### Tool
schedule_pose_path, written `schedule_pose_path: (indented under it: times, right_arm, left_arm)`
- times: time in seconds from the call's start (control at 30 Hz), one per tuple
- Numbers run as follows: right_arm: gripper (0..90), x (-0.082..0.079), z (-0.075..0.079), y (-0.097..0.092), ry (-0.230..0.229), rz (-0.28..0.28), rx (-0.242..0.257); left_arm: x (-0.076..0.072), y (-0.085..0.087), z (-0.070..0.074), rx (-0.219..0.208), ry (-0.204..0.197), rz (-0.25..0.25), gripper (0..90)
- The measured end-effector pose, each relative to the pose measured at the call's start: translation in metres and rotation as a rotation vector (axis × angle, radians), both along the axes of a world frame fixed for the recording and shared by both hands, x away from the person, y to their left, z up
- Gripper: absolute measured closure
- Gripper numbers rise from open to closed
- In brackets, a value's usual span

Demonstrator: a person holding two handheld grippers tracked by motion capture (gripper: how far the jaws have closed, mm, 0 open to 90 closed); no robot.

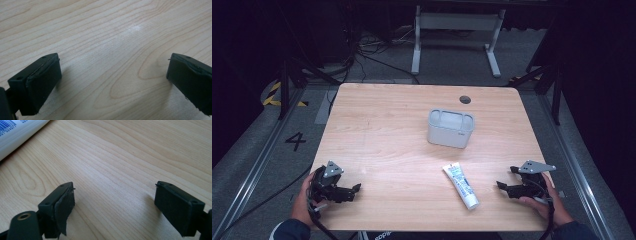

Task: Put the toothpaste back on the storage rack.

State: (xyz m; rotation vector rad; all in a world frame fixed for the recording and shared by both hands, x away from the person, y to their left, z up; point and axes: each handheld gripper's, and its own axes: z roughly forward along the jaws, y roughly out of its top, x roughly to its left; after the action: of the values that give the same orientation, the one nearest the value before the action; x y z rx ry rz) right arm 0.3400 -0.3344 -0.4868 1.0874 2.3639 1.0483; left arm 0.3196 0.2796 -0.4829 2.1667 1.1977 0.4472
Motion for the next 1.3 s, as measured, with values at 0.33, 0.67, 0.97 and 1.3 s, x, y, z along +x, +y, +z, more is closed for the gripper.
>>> schedule_pose_path:
  times: [0.33,0.67,0.97,1.3]
  right_arm:
    - [16.9,-0.001,0.000,0.001,0.003,-0.016,-0.003]
    - [16.6,0.002,0.003,-0.001,0.024,-0.006,-0.021]
    - [19.3,0.001,0.005,-0.002,0.036,-0.007,-0.026]
    - [22.0,-0.001,0.014,0.002,0.045,0.011,-0.013]
  left_arm:
    - [0.003,0.002,0.000,-0.008,0.005,-0.030,0.2]
    - [0.003,0.002,0.000,0.001,0.000,-0.036,0.2]
    - [0.002,0.004,0.000,-0.004,0.000,-0.059,0.3]
    - [0.002,0.005,0.000,-0.001,0.001,-0.059,0.5]
